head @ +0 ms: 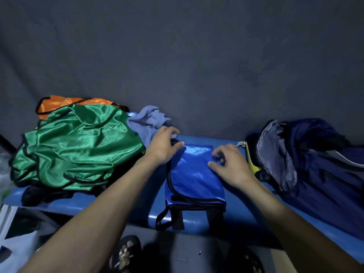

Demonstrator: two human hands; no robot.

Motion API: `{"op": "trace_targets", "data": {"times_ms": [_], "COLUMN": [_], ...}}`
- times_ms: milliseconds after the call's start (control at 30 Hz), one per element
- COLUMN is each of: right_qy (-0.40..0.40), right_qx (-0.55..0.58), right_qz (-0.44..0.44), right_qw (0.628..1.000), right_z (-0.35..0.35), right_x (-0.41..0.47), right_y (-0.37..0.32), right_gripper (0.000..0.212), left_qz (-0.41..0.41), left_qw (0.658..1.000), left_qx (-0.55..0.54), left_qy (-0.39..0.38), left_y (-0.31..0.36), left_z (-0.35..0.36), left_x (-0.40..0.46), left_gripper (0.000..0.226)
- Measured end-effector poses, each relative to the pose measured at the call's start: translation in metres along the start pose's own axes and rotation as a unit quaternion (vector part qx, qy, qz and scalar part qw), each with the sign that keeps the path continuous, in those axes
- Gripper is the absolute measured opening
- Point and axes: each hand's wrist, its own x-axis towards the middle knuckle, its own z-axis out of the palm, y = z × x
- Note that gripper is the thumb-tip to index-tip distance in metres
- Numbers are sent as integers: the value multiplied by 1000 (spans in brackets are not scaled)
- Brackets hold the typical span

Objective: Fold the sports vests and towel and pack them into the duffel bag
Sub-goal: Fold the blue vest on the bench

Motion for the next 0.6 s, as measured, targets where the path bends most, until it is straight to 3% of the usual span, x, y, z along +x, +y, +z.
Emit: {"op": "trace_targets", "data": {"times_ms": [100, 200, 267, 400, 600], "right_qy": [-103, -224, -259, -221, -159], "right_qx": [-8, -28, -38, -77, -46], "right_qz": [-78, -85, -89, -117, -118], "right_qw": [992, 970, 961, 965, 979], "right_z": [-11, -22, -26, -18, -14], "right_x": [-20, -39, -48, -61, -80], "right_y": [-12, -16, -15, -15, -13], "right_gripper": [23, 35, 38, 25, 21], "left_qz": [110, 139, 143, 204, 170], "left_qw": [990, 954, 936, 937, 954], "left_qx": [-43, -77, -58, 18, 52], "left_qy": [-81, -253, -318, -282, -243], "left_y": [16, 33, 34, 21, 8], "left_z": [-23, -41, -44, -37, -40], "left_x": [-26, -66, -88, -109, -118], "left_gripper": [2, 8, 20, 12, 16]}}
